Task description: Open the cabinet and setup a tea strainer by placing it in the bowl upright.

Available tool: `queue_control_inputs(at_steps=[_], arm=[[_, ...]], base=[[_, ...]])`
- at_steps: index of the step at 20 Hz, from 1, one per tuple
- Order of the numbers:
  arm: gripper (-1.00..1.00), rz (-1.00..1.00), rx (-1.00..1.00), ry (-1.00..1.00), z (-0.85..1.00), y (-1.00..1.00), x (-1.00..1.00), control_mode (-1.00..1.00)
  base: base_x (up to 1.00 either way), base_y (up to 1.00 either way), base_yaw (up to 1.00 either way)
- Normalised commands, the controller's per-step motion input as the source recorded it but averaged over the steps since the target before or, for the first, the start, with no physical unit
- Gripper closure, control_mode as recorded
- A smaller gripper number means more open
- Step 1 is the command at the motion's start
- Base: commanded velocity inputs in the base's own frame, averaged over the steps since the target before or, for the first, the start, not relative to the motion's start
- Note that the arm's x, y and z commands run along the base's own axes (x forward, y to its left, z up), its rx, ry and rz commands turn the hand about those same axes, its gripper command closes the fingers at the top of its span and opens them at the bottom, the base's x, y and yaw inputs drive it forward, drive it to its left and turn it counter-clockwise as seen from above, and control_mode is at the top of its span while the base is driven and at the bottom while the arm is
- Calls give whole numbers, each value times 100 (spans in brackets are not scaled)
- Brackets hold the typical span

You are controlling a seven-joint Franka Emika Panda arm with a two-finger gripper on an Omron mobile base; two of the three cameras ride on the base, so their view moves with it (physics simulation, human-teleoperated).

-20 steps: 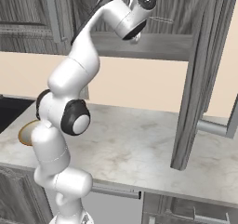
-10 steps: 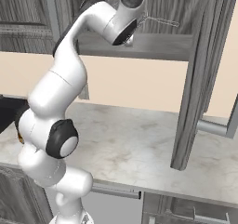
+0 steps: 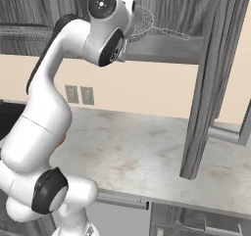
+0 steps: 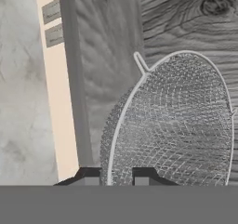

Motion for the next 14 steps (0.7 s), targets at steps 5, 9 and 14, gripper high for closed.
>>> queue_control_inputs(at_steps=[5, 9, 14], arm=[[100, -11, 0, 6, 5, 47, -100, -100], [100, -7, 2, 3, 2, 56, -100, -100], [100, -2, 3, 7, 1, 51, -100, -100]], base=[[0, 0, 0], [0, 0, 0], [0, 0, 0]])
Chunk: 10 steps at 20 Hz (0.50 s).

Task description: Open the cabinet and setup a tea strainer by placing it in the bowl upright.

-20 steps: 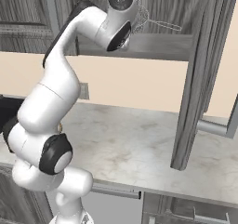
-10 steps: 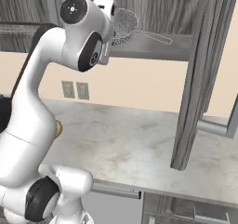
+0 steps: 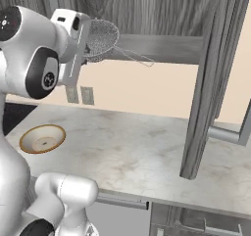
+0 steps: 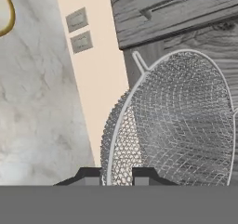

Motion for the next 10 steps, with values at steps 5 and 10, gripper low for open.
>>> queue_control_inputs(at_steps=[5, 10], arm=[[100, 0, 3, 0, -1, 60, -100, -100], [100, 5, 0, 9, -10, 80, -90, -100]], base=[[0, 0, 0], [0, 0, 0]])
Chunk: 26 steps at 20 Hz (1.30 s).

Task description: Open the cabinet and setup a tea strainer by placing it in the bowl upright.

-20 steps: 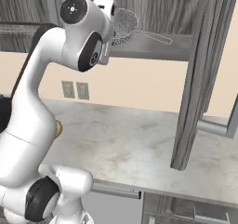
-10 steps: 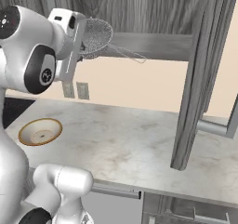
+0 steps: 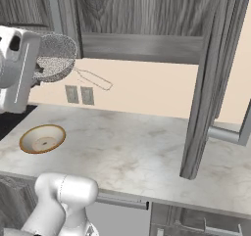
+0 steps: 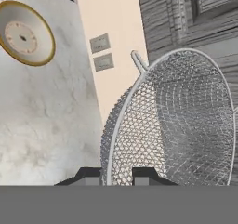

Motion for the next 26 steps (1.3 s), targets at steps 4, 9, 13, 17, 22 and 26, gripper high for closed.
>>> queue_control_inputs(at_steps=[4, 9, 13, 17, 22, 26], arm=[[100, 8, -3, 26, -25, 96, -38, -100], [100, 9, -6, 25, -59, 80, -23, -100], [100, 2, -3, 11, -68, 11, 4, -100], [100, -6, -4, 4, -51, 1, 46, -100], [100, -3, -5, 27, -49, 1, 55, -100], [100, 0, -5, 29, -64, 40, 60, -100]], base=[[0, 0, 0], [0, 0, 0], [0, 0, 0], [0, 0, 0], [0, 0, 0], [0, 0, 0]])
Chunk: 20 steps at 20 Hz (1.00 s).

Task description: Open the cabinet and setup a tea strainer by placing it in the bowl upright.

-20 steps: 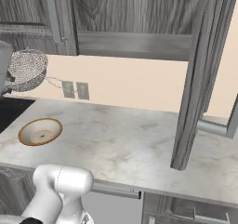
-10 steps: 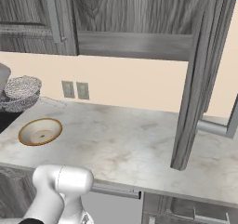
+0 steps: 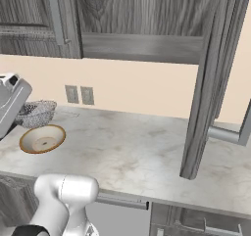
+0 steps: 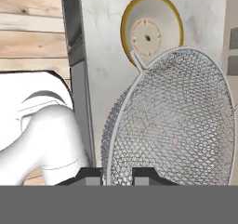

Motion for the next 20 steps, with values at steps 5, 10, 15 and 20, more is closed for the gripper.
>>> queue_control_inputs(at_steps=[5, 10, 15, 20], arm=[[100, 0, -1, 3, -68, 51, 74, -100], [100, 0, 0, -2, -71, 53, 75, -100], [100, 0, 0, 0, -65, 40, 81, -100], [100, 0, 0, 0, -68, 50, 64, -100]], base=[[0, 0, 0], [0, 0, 0], [0, 0, 0], [0, 0, 0]])
